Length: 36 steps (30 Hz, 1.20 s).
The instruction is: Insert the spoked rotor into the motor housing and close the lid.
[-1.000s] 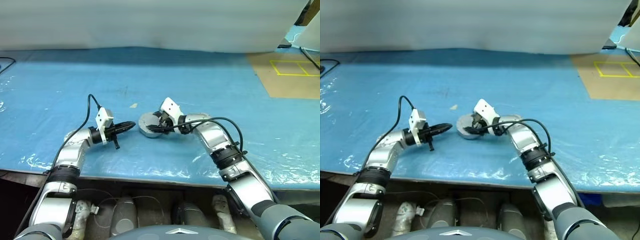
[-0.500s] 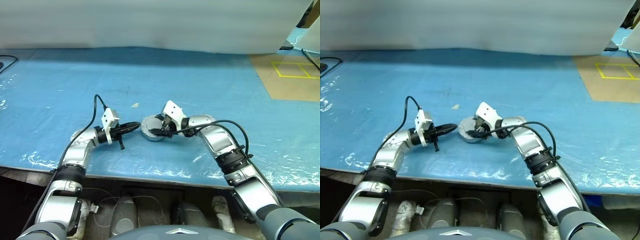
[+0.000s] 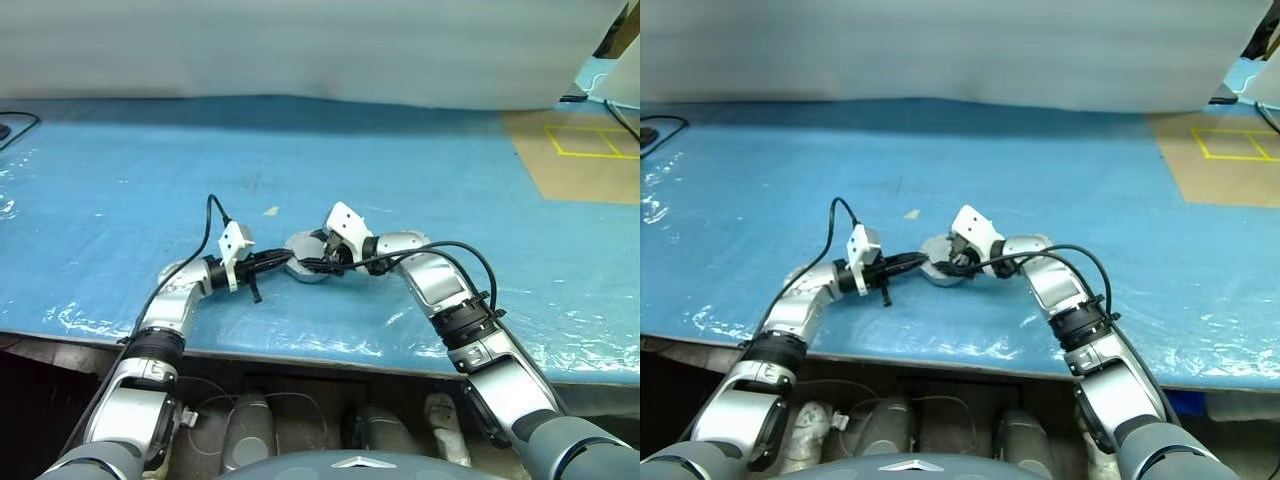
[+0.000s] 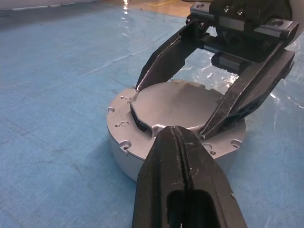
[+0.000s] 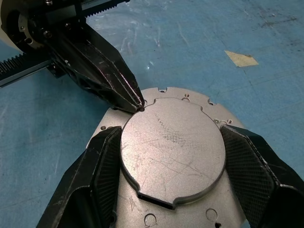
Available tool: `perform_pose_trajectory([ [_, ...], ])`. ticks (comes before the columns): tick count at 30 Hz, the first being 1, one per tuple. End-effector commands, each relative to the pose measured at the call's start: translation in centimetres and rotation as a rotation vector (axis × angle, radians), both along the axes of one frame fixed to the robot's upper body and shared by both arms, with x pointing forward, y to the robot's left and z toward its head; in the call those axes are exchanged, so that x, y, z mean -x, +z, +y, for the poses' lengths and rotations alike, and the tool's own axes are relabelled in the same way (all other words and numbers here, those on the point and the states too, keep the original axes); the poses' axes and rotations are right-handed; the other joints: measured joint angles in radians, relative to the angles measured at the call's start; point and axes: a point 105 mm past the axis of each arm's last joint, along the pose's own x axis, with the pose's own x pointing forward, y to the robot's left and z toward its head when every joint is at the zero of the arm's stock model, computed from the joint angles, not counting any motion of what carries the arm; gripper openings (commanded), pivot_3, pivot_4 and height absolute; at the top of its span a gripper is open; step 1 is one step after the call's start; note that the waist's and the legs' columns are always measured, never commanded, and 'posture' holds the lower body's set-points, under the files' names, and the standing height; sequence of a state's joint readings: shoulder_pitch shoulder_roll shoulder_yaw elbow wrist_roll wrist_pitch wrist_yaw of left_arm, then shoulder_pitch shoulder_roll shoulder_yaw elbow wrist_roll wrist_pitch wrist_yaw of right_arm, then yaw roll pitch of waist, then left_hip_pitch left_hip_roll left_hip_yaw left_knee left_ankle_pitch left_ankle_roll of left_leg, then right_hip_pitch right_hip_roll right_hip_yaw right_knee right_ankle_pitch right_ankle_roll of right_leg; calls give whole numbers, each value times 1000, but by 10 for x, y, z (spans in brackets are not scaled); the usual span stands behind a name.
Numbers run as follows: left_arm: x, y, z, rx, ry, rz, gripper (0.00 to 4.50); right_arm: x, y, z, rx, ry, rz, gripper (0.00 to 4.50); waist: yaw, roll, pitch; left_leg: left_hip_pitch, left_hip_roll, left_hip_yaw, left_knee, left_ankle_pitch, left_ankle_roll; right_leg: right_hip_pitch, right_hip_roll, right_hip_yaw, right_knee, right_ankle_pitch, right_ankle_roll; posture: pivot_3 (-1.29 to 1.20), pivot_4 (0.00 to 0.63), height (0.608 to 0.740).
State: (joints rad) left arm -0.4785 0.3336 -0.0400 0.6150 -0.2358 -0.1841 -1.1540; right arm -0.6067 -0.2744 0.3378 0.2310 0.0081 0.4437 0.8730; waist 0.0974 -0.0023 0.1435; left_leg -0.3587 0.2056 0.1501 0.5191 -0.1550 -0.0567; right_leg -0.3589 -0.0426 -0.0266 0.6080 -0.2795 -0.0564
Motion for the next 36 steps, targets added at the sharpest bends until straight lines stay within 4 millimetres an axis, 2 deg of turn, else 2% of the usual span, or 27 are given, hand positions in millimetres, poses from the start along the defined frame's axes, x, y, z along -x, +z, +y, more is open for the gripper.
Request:
perform_pose_trajectory([
  [1,2,-15,0,-59,0,33,0,13,-55,-17,114,-47,148,2922,1,0,0,1,0,0,0,0,0,1,0,0,0,-2,-3,0,150,740],
  [2,1,-16,1,-60,2,34,0,12,-54,-17,111,-45,129,2922,1,0,0,1,0,0,0,0,0,1,-1,0,0,-2,-4,0,150,740],
  [4,1,-16,1,-59,3,34,0,13,-52,-16,94,-34,140,3642,1,0,0,3,0,0,0,0,0,2,-1,0,0,-2,-4,0,150,740],
  [7,1,-15,0,-55,1,29,0,15,-37,-10,2,-22,167,4453,1,0,0,7,-1,0,-1,-2,3,4,-3,1,0,-3,-3,0,150,740],
  [11,0,-14,0,-51,-3,28,0,21,-7,0,-156,37,182,4453,3,0,0,6,-1,0,-2,-2,4,4,-4,2,-1,-3,-3,0,150,740],
  [14,1,-14,-1,-50,-4,28,0,18,19,0,-271,40,143,4453,2,0,0,1,-1,0,-4,-2,3,-1,-4,2,-2,-2,-3,0,150,740],
  [17,1,-15,0,-52,-6,30,0,16,29,-1,-293,38,80,4453,2,0,0,-8,-1,0,-3,0,0,-10,-2,0,1,1,1,0,150,740],
  [20,2,-15,1,-54,-7,32,0,14,37,-3,-340,17,49,4453,2,1,0,-12,-1,0,-3,0,0,-11,-1,-2,1,1,1,0,150,740],
  [27,2,-17,2,-63,-11,35,0,-7,44,-17,-481,-151,116,4453,2,1,1,-12,-1,0,-3,0,0,-10,-1,-2,0,1,2,0,150,740],
  [32,3,-17,3,-68,-14,35,0,-22,29,-34,-556,-305,311,4453,2,1,1,-12,-1,0,-3,0,0,-10,-1,-2,0,1,2,0,150,740],
  [36,3,-17,4,-71,-15,34,0,-24,25,-50,-680,-370,472,4453,2,1,1,-12,-1,0,-3,0,0,-10,-1,-2,0,1,2,0,150,740],
])
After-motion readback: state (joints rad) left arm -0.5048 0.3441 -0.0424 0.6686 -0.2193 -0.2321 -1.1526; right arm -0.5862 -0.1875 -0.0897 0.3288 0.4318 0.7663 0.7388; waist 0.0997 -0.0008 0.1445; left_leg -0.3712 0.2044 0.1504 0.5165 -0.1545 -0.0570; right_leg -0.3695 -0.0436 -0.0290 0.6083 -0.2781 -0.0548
